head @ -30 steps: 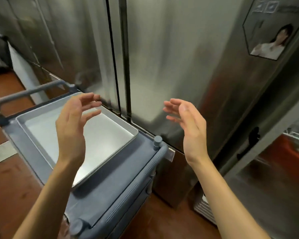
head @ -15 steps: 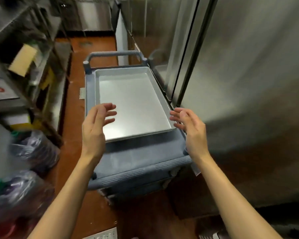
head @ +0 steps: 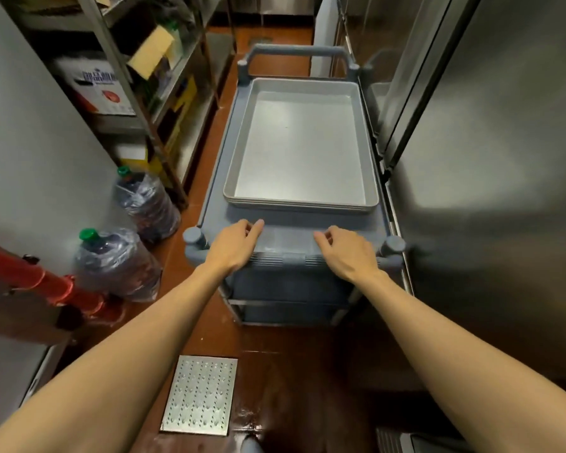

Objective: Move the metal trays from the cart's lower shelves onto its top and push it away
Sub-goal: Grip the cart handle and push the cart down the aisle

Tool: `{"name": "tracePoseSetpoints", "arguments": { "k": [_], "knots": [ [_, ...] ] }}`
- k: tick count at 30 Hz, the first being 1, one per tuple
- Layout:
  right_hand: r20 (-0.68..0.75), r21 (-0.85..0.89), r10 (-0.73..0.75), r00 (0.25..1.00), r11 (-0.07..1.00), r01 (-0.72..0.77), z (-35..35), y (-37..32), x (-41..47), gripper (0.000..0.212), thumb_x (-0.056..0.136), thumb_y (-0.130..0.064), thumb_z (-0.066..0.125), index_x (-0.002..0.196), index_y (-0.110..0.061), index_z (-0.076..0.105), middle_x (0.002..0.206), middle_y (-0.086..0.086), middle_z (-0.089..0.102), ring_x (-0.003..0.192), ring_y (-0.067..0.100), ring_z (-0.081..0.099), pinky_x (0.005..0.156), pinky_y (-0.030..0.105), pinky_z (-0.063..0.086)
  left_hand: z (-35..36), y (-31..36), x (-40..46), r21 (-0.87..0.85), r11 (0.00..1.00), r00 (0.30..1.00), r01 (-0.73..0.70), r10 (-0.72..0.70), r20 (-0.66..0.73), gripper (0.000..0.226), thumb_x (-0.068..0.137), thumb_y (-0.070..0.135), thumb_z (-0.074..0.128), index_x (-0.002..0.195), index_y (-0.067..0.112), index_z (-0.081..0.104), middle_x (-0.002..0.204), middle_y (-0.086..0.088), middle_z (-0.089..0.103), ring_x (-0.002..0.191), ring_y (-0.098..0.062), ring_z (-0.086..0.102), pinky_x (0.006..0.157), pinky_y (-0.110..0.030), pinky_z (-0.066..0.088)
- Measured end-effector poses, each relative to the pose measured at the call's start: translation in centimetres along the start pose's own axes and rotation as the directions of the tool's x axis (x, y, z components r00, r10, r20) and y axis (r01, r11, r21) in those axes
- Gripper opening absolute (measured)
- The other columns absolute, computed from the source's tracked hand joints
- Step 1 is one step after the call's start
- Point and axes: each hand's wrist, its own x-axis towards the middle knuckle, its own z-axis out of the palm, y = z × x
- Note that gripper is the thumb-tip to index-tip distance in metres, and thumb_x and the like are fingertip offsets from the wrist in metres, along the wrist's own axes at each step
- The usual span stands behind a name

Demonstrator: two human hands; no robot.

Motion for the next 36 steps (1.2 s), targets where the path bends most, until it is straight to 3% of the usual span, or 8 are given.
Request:
{"name": "tracePoseSetpoints", "arguments": {
  "k": [3,5,8,16,25,28,32,36],
  "knots": [
    [-0.026,-0.241,-0.050,0.998,0.970,0.042,2.0,0.9,-0.3,0.059,0.096,-0.051,0.025,0.080,-0.013,0.067,0.087,0.016,0.072,0.082,0.036,0.065,0.065,0.039,0.037,2.0,-1.0,0.4,0.423,0.903,0.997,-0.076,0.057,0.059,0.064,0.098,0.058,0.020,0.082,0.016,0.065,0.090,-0.015,0.072,0.085,-0.036,0.065,0.068,-0.039,0.038],
    [-0.062,-0.260,-0.069,0.996,0.964,0.051,2.4,1.1,-0.2,0.057,0.094,-0.047,0.025,0.062,-0.015,0.059,0.073,0.015,0.070,0.069,0.036,0.064,0.060,0.038,0.035,2.6,-1.2,0.6,0.496,0.862,0.994,-0.108,0.107,0.031,0.070,0.097,0.057,0.016,0.079,0.015,0.069,0.084,-0.015,0.073,0.078,-0.036,0.067,0.066,-0.039,0.036],
    [-0.084,-0.269,-0.082,0.993,0.962,0.056,2.5,0.9,0.4,0.052,0.091,-0.043,0.027,0.053,-0.014,0.048,0.062,0.011,0.065,0.059,0.034,0.060,0.054,0.034,0.032,2.7,-1.7,1.4,0.521,0.844,0.991,-0.126,0.133,0.025,0.072,0.096,0.057,0.014,0.076,0.015,0.070,0.077,-0.014,0.073,0.072,-0.035,0.066,0.064,-0.038,0.035],
    [-0.129,-0.310,-0.080,0.988,0.950,0.037,2.3,0.6,4.5,0.054,0.091,-0.043,0.027,0.060,-0.014,0.061,0.067,0.011,0.069,0.061,0.032,0.060,0.056,0.035,0.031,2.3,-2.1,5.9,0.535,0.830,0.983,-0.159,0.184,0.008,0.072,0.095,0.059,0.014,0.075,0.015,0.068,0.078,-0.013,0.074,0.073,-0.034,0.068,0.063,-0.037,0.038],
    [-0.169,-0.388,-0.052,0.984,0.921,-0.018,2.6,-0.5,12.4,0.051,0.087,-0.045,0.025,0.050,-0.018,0.049,0.056,0.009,0.065,0.051,0.031,0.058,0.050,0.032,0.030,0.5,-2.0,14.0,0.557,0.813,0.984,-0.171,0.169,0.055,0.073,0.098,0.056,0.013,0.077,0.012,0.068,0.083,-0.012,0.074,0.075,-0.032,0.069,0.072,-0.039,0.051],
    [-0.183,-0.412,-0.048,0.982,0.911,-0.032,2.3,-0.5,15.8,0.054,0.087,-0.043,0.028,0.053,-0.015,0.060,0.058,0.010,0.067,0.053,0.032,0.061,0.050,0.033,0.030,-0.1,-1.5,17.4,0.575,0.790,0.977,-0.212,0.192,0.096,0.069,0.100,0.050,0.015,0.087,0.010,0.069,0.090,-0.015,0.074,0.081,-0.034,0.069,0.071,-0.039,0.049],
    [-0.185,-0.405,-0.047,0.982,0.914,-0.033,1.8,-0.4,21.3,0.054,0.088,-0.042,0.031,0.057,-0.014,0.065,0.060,0.009,0.068,0.055,0.032,0.062,0.050,0.033,0.030,-1.2,-1.0,23.2,0.640,0.666,0.923,-0.384,0.272,0.271,0.049,0.101,0.034,0.018,0.123,0.013,0.057,0.103,-0.015,0.070,0.090,-0.036,0.066,0.065,-0.038,0.038],
    [-0.193,-0.400,-0.026,0.981,0.915,-0.055,1.7,-0.1,27.7,0.053,0.085,-0.042,0.030,0.054,-0.014,0.062,0.057,0.010,0.066,0.052,0.032,0.061,0.049,0.033,0.029,-1.8,-1.0,29.5,0.660,0.624,0.906,-0.419,0.332,0.261,0.046,0.100,0.033,0.020,0.117,0.012,0.058,0.100,-0.015,0.070,0.088,-0.037,0.066,0.063,-0.039,0.036]
  ]
}}
